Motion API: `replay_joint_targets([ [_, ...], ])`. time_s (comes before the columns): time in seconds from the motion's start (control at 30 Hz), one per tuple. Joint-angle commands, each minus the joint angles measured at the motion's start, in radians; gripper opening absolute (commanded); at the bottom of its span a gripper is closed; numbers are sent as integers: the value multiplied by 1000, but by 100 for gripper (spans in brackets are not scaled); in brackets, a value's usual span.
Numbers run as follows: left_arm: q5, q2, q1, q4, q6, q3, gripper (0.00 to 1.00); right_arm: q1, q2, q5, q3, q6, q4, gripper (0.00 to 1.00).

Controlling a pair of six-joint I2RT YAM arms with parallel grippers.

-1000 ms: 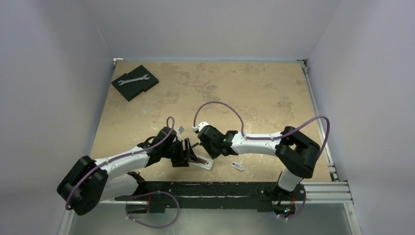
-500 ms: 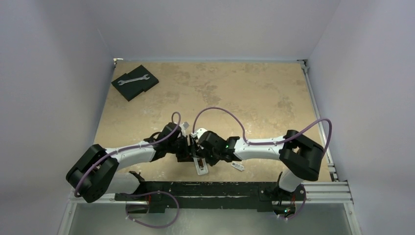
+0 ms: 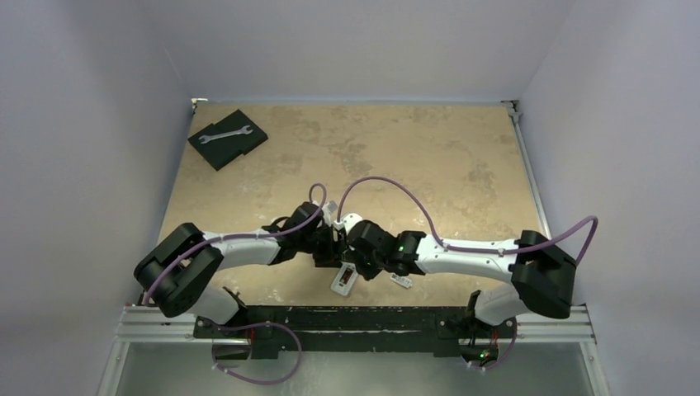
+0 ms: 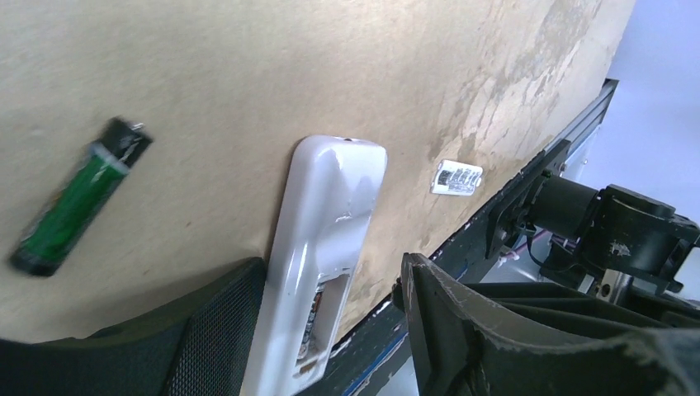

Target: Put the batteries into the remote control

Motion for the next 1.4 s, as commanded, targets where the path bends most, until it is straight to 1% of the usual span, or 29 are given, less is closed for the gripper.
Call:
replay_joint_targets([
  [0.0, -81, 71, -45, -45, 52, 31, 62, 4, -53, 59, 17, 22, -76, 12],
  [0.1, -96, 94, -68, -48, 57, 59, 62, 2, -86, 88, 12, 32, -102, 14],
  [0.33, -115, 178, -127, -68, 88, 136, 62, 2, -145, 150, 18, 53, -138, 23],
  [0.5, -133, 216, -160, -87, 111, 180, 62, 2, -165, 165, 22, 67, -146, 24],
  [0.63, -151, 212, -173, -112, 135, 206, 62, 2, -178, 188, 30, 77, -151, 27],
  [0.83, -234, 125, -173, -228, 172, 242, 62, 2, -220, 232, 41, 80, -156, 29],
  [1.0, -348, 14, -173, -335, 200, 284, 62, 1, -267, 289, 46, 75, -147, 30],
  [1.1, -385, -50, -173, -374, 208, 294, 62, 0, -293, 312, 46, 70, -122, 34],
  [1.17, -425, -84, -174, -406, 215, 305, 62, -1, -298, 333, 50, 70, -116, 36],
  [1.37, -523, -191, -173, -500, 229, 309, 62, -19, -274, 362, 67, 63, -108, 37],
])
